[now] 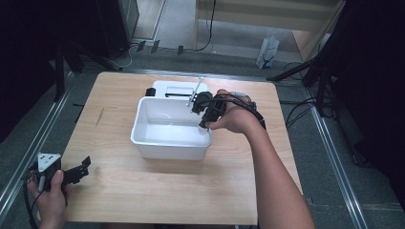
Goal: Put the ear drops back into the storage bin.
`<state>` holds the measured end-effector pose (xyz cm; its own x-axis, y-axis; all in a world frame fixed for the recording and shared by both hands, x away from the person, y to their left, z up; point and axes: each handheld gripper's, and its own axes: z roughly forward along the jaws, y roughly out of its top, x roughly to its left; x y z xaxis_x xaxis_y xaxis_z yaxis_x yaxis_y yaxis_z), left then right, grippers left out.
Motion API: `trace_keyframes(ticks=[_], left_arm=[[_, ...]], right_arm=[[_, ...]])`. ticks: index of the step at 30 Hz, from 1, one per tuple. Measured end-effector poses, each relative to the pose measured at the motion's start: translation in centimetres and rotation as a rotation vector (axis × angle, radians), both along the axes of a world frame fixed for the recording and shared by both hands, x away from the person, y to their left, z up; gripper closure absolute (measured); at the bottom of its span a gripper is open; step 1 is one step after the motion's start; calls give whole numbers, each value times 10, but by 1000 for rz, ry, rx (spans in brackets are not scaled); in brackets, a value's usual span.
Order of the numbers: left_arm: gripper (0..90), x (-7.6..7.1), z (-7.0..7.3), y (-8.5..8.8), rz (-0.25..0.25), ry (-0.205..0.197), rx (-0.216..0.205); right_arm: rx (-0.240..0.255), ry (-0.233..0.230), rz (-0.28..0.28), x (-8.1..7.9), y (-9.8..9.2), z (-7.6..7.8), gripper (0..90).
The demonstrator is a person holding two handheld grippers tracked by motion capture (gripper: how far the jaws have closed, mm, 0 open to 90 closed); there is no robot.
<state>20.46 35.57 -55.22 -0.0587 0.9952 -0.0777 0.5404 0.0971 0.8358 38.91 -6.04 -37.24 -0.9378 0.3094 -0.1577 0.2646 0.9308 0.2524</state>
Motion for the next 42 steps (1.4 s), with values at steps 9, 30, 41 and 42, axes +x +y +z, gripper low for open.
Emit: trace_keyframes(ticks=[9,30,41,42], left_arm=[[2,0,0,0,1,-3,-2],[2,0,0,0,-2,-2,-1],[2,0,0,0,-9,2,-11],[2,0,0,0,-9,1,-13]], right_arm=[[-19,6,16,1,2,-17,722],[-92,12,59,4,11,-46,721],[-156,27,54,7,21,-57,721],[-167,30,52,8,22,-57,721]])
